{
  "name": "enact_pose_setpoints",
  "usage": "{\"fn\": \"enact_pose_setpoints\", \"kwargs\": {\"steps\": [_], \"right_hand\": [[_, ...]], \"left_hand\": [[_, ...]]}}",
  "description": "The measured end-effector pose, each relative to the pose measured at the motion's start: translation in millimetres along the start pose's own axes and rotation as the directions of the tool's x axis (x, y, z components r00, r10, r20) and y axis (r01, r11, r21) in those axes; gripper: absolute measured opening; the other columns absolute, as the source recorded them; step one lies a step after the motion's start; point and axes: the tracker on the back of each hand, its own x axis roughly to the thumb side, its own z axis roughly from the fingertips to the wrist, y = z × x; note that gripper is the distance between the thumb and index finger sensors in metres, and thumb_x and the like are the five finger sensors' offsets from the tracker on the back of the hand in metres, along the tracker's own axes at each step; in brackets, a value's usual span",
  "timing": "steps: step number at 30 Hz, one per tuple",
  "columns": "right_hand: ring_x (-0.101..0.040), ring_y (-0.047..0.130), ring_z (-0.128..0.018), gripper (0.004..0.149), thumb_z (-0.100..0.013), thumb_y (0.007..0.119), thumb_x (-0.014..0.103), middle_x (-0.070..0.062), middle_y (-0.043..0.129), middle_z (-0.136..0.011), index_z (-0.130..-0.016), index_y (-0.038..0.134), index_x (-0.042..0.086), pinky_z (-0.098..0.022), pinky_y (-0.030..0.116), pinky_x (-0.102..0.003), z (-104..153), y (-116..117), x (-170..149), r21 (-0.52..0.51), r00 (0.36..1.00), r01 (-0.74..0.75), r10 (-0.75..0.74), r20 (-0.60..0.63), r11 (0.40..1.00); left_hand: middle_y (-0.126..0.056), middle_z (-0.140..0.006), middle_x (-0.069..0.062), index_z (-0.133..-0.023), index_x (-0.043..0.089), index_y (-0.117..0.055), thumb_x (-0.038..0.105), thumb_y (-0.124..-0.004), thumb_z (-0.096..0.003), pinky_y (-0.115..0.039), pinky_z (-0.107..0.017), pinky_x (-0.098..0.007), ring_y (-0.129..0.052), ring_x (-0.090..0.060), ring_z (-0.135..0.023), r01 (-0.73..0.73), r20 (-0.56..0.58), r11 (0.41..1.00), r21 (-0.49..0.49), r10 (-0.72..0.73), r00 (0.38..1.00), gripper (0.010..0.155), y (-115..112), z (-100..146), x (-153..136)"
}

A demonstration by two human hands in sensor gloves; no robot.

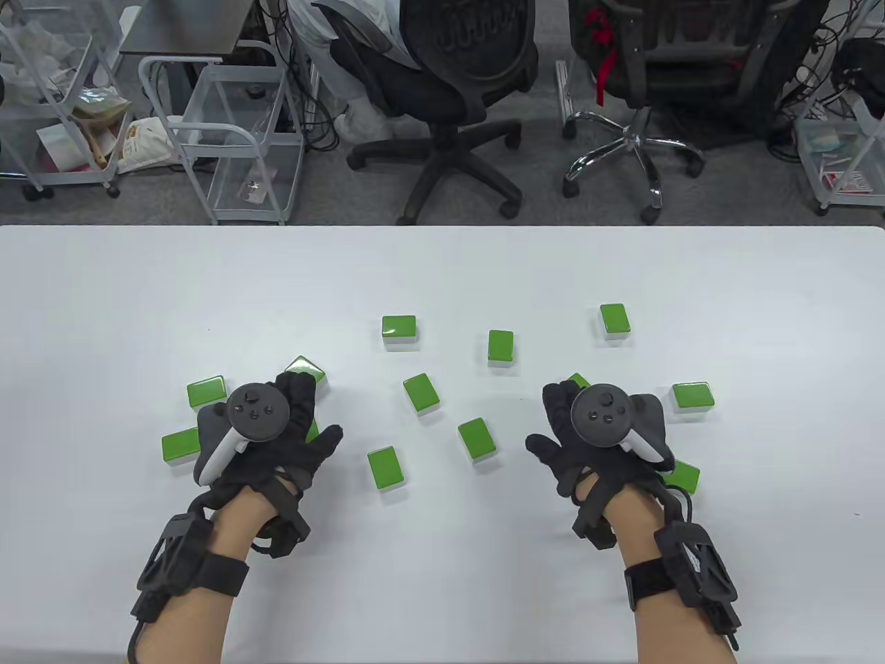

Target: Stand mahjong tiles upright in a row

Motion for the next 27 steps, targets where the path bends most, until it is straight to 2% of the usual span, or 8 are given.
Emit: {"fn": "enact_pose_setpoints", "kwargs": {"steps": [8,12,17,19,21,23,25,27], "right_hand": [[-0.06,0.037,-0.092,0.079,-0.037,0.068,0.05,-0.026,0.035,-0.103,-0.096,0.038,0.008,-0.059,0.04,-0.076,0,-1,3,-0.006,0.999,-0.046,0.046,0.011,0.999],[-0.06,0.044,-0.091,0.077,-0.037,0.068,0.05,-0.026,0.041,-0.103,-0.096,0.042,0.007,-0.059,0.045,-0.075,4,-10,0,-0.054,0.998,-0.062,0.062,-0.001,0.997],[-0.059,0.064,-0.085,0.075,-0.036,0.072,0.05,-0.027,0.058,-0.099,-0.094,0.052,0.005,-0.056,0.058,-0.071,9,-21,-8,-0.137,0.988,-0.133,0.12,-0.1,0.982],[-0.058,0.069,-0.084,0.074,-0.036,0.074,0.05,-0.026,0.062,-0.098,-0.093,0.055,0.006,-0.055,0.061,-0.069,9,-25,-10,-0.127,0.977,-0.184,0.168,-0.128,0.975],[-0.058,0.072,-0.082,0.074,-0.036,0.076,0.05,-0.026,0.066,-0.097,-0.093,0.058,0.006,-0.053,0.064,-0.068,14,-33,-17,-0.103,0.944,-0.265,0.236,-0.23,0.959],[-0.057,0.077,-0.079,0.075,-0.037,0.075,0.052,-0.027,0.068,-0.095,-0.093,0.057,0.005,-0.051,0.068,-0.067,23,-42,-29,-0.038,0.861,-0.347,0.302,-0.409,0.937],[-0.054,0.089,-0.069,0.076,-0.036,0.075,0.054,-0.028,0.077,-0.09,-0.091,0.062,0.003,-0.045,0.075,-0.065,28,-48,-43,-0.033,0.79,-0.422,0.35,-0.503,0.906],[-0.051,0.097,-0.061,0.076,-0.036,0.075,0.056,-0.028,0.083,-0.086,-0.089,0.065,0.002,-0.04,0.08,-0.062,30,-49,-56,0.042,0.722,-0.463,0.404,-0.562,0.885]], "left_hand": [[-0.004,-0.11,0.005,-0.095,0.038,-0.008,0.069,-0.059,-0.0301,-0.021,-0.075,-0.06,-0.006,-0.032,-0.106,0.018,-0.002,1.0,0.004,-0.018,1.0,0.088,1,1,0],[-0.003,-0.11,0.005,-0.095,0.038,-0.008,0.069,-0.059,-0.0301,-0.021,-0.075,-0.059,-0.006,-0.032,-0.106,0.027,-0.002,1.0,0.008,-0.027,1.0,0.088,1,0,0],[-0.003,-0.11,0.005,-0.095,0.038,-0.008,0.069,-0.059,-0.0301,-0.02,-0.075,-0.059,-0.006,-0.032,-0.106,0.042,-0.001,0.999,0.003,-0.042,0.999,0.088,1,-1,0],[-0.003,-0.11,0.005,-0.095,0.038,-0.008,0.069,-0.059,-0.0301,-0.02,-0.075,-0.06,-0.006,-0.032,-0.106,0.041,0.0,0.999,0.003,-0.041,0.999,0.088,1,-1,0],[-0.003,-0.11,0.005,-0.095,0.038,-0.008,0.069,-0.059,-0.0301,-0.02,-0.075,-0.06,-0.006,-0.032,-0.106,0.043,-0.001,0.999,0.004,-0.043,0.999,0.088,1,-1,-1],[-0.003,-0.11,0.005,-0.095,0.038,-0.008,0.069,-0.059,-0.0301,-0.02,-0.075,-0.06,-0.006,-0.032,-0.106,0.045,-0.002,0.999,0.005,-0.045,0.999,0.088,1,-1,-1],[-0.003,-0.11,0.005,-0.095,0.038,-0.008,0.069,-0.059,-0.0301,-0.02,-0.075,-0.06,-0.006,-0.032,-0.106,0.046,-0.004,0.999,0.005,-0.046,0.999,0.088,1,-1,-1],[-0.003,-0.11,0.005,-0.095,0.038,-0.008,0.069,-0.059,-0.0302,-0.02,-0.075,-0.06,-0.006,-0.032,-0.106,0.048,-0.008,0.999,0.002,-0.048,0.999,0.088,0,-1,-1]]}}
